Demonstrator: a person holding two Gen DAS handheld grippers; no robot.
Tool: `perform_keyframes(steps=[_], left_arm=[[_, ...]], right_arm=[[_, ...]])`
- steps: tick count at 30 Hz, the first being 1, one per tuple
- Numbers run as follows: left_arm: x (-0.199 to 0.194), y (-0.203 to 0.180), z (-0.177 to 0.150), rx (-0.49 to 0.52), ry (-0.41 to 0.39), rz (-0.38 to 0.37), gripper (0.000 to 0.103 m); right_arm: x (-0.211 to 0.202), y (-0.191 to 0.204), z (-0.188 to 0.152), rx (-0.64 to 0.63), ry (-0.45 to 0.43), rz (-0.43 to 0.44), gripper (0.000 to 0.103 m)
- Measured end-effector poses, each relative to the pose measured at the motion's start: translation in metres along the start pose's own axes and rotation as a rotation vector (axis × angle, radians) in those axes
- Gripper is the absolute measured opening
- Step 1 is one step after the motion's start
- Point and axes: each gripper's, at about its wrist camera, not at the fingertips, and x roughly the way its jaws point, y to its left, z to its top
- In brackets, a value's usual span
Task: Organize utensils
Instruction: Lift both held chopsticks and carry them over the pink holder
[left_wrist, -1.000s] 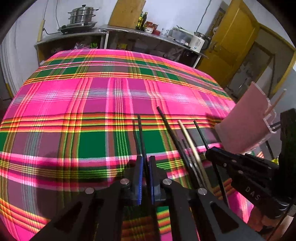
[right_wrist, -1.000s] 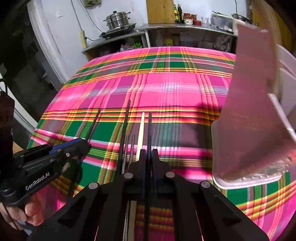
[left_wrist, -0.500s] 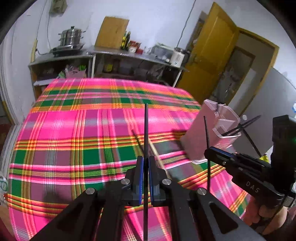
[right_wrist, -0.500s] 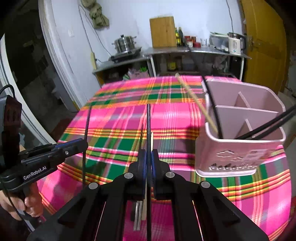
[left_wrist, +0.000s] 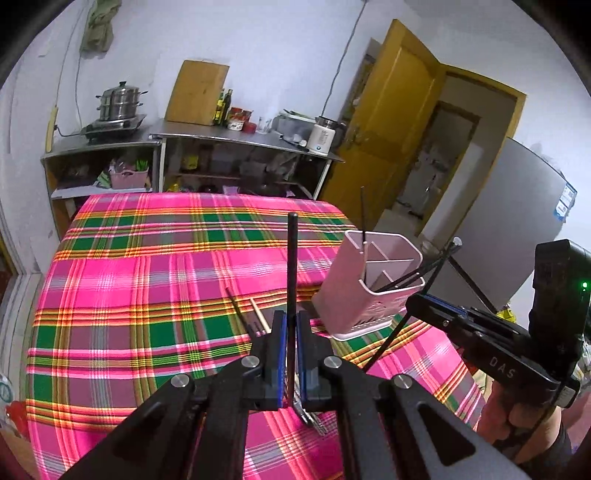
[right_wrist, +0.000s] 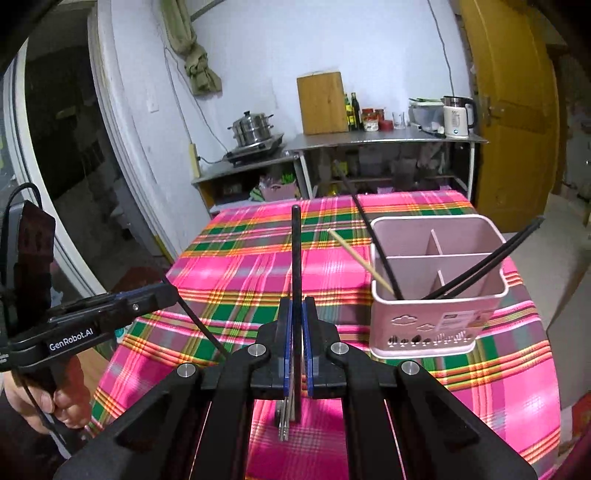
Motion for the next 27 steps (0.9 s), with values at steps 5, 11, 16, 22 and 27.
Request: perform_keyframes(steps=[5, 11, 16, 22, 27], left_arm=[[-0.004, -0.015, 0.009, 0.021, -0.009, -0.024, 0.005], [0.0, -0.03, 0.016, 0.036, 0.004, -0.055, 0.005], [0.012, -0.045, 0.021, 0.042, 0.025, -0.089, 0.005], [0.02, -0.066, 0.043, 0.066, 0.018, -0.129, 0.005], [0.022, -0.087, 0.076, 0.084, -0.025, -0.159, 0.005]], right_arm=[[-0.015, -0.006, 0.004, 0.01, -0.03, -0.008, 0.005], [-0.034, -0.017, 0.008, 0.023, -0.058, -0.024, 0.005], [-0.042, -0.029, 0.008, 0.043, -0.067, -0.049, 0.005], [-0.06, -0.05, 0.024, 0.074, -0.113, -0.086, 0.005], [-0.077, -0.062, 0.048, 0.077, -0.172, -0.107, 0.005]])
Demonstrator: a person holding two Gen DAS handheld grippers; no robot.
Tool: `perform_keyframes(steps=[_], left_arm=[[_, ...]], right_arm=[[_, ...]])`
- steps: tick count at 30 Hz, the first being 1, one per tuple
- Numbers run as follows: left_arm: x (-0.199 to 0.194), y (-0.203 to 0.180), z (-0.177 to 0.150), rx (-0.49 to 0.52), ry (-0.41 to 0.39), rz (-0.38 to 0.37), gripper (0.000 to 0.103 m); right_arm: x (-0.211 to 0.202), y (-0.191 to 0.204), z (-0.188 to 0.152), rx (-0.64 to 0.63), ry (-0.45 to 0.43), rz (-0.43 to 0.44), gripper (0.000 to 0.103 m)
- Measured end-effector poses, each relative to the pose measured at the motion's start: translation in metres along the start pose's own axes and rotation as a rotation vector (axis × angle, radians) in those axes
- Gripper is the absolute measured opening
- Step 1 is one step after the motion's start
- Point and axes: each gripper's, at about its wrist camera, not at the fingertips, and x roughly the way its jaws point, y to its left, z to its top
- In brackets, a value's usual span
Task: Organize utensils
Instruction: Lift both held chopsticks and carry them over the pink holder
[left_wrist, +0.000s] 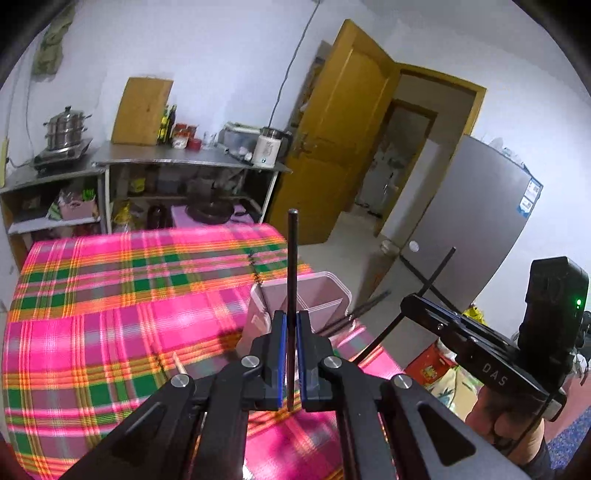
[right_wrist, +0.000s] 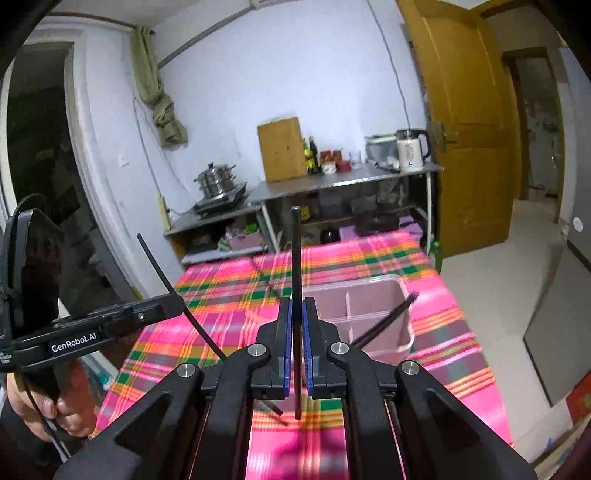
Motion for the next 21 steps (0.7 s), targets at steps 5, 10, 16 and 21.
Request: perform_keyframes(steps=[5, 10, 16, 21], left_arm=[[0.006, -0.008, 0.03, 0.007, -0.038, -0.01, 0.005], [0.015, -0.012, 0.052, 0.022, -0.071, -0.003, 0.005], [0.039, -0.007, 0.051, 0.03, -0.047, 0.016, 0.005], [0.057, 0.0, 0.038, 0.033, -0.021, 0.033, 0.005]], right_arm=[[-0.004, -0.009, 0.028, 0.003, -0.06, -0.02, 0.005], [-0.002, -0.014, 0.046, 0.011, -0.105, -0.031, 0.005], [0.02, -0.018, 0.048, 0.007, -0.095, -0.05, 0.005], [0.04, -0.022, 0.036, 0.012, -0.058, -0.055, 0.005]])
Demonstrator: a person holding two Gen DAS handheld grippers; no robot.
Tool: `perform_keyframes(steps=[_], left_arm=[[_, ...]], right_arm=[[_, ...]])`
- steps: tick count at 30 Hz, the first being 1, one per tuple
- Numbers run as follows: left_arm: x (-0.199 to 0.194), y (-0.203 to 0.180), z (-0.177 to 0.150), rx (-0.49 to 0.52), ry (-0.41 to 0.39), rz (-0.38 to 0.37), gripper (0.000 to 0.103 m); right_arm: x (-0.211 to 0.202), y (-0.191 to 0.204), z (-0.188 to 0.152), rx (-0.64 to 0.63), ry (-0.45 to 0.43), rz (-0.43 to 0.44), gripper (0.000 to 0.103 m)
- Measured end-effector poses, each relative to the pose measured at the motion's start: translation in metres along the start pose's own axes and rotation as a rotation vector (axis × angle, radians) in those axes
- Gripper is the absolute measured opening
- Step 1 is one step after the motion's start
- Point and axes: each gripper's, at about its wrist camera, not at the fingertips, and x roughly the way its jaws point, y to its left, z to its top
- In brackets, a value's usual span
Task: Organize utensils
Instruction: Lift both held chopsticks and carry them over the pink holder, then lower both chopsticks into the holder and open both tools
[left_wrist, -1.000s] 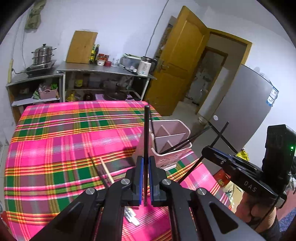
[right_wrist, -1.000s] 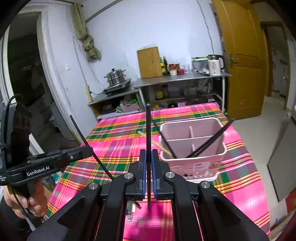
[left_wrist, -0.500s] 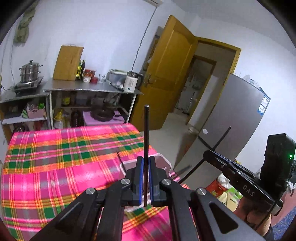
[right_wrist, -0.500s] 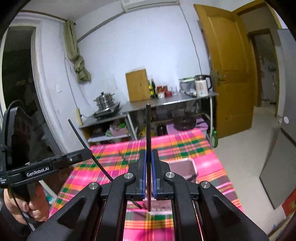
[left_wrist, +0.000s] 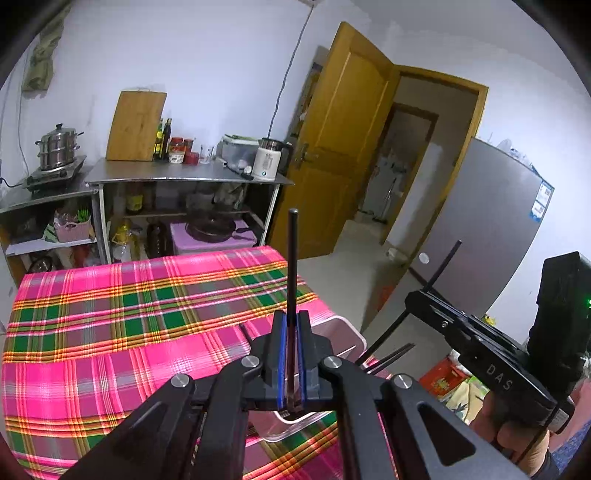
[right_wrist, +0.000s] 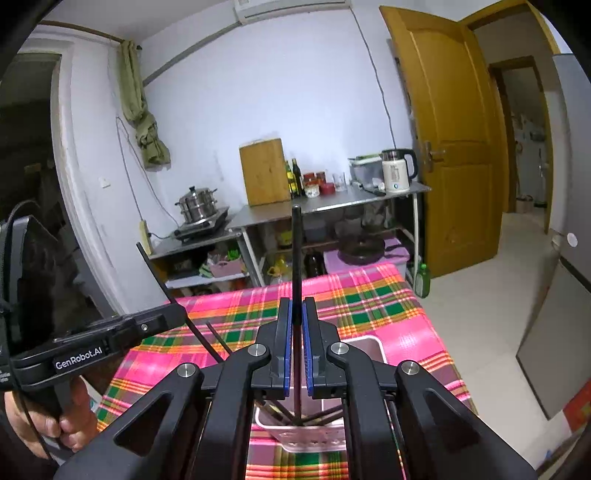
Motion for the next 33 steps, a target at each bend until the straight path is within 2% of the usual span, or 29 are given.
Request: perform_keyframes(steps=[16, 22, 24, 28, 33], left_arm=[[0.039, 0.01, -0.037, 0.011, 0.078, 0.017, 0.005], [0.034, 0.017, -0.041, -0.008, 0.071, 0.018, 0.005], [0.029, 0.018, -0.041, -0.011, 0.063, 0.016, 0.006], [0.015, 0.016, -0.04, -0.011, 0.039, 0.013, 0.007], [-0.005, 0.017, -0.042, -0.02, 0.011, 0.012, 0.008]], right_arm=[[0.038, -0.01, -0.039, 0.008, 0.107, -0.002, 0.006], [0.043, -0.014, -0.047, 0.02, 0.157, -0.005, 0.007], [0.039, -0.015, -0.047, 0.02, 0.153, -0.01, 0.007], [0.028, -0.014, -0.043, 0.009, 0.13, -0.027, 0.016], [0.012, -0.017, -0.042, 0.014, 0.109, -0.043, 0.016]])
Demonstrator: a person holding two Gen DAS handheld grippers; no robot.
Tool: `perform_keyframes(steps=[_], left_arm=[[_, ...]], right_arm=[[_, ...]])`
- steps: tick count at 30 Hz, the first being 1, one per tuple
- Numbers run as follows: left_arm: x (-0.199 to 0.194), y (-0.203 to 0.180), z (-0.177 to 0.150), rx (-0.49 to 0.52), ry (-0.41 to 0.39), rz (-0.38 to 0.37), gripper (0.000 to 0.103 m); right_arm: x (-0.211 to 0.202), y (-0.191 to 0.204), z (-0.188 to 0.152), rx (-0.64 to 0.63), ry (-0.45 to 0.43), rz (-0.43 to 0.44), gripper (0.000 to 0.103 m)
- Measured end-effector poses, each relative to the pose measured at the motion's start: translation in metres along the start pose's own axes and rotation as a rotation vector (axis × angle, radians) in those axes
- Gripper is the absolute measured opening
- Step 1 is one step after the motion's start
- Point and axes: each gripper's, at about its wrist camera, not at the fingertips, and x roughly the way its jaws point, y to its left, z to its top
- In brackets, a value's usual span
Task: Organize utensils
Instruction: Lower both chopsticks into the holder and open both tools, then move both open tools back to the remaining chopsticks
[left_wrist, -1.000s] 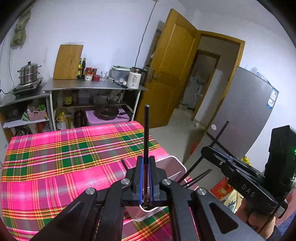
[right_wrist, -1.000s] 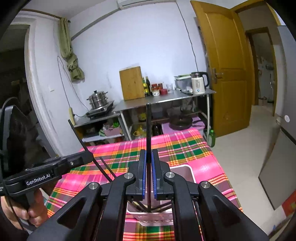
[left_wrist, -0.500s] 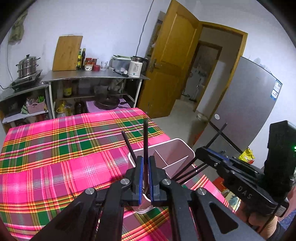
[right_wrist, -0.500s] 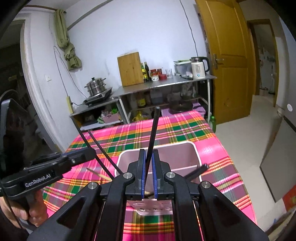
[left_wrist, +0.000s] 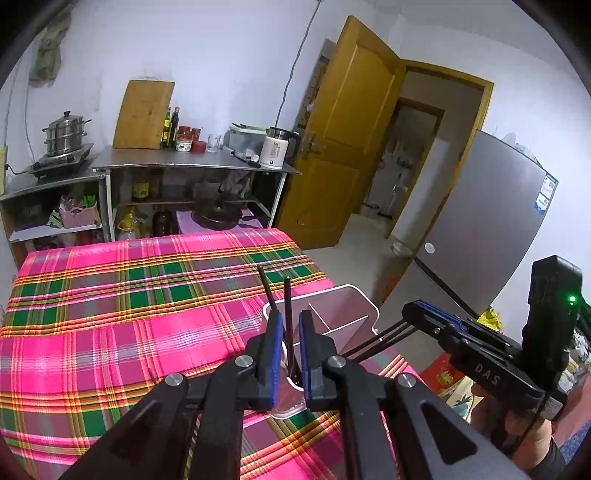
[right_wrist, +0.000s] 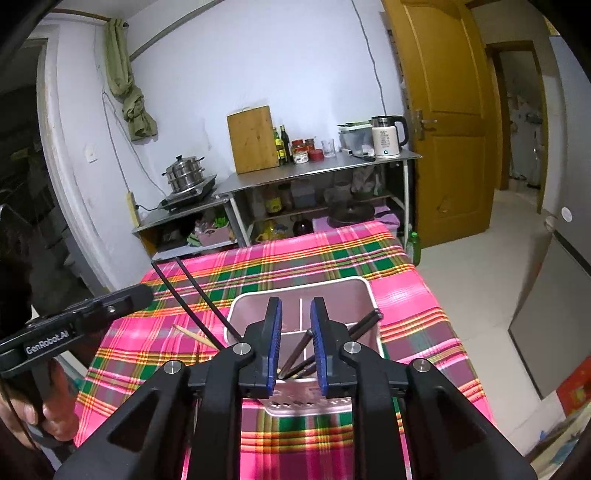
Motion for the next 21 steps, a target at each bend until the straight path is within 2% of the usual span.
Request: perform_keyframes(steps=[11, 21], left_arm=[[-0.046, 0.006, -0.021, -0.014, -0.044, 0.011, 0.009], [-0.079, 0.014, -0.057, -0.026, -0.05, 0.048, 0.009]], right_arm=[[-0.036, 0.006, -0.007, -0.001, -0.036, -0.003, 0.017], [-0.061, 0.033, -0.037, -0.048, -0.029, 0.046, 0.018]])
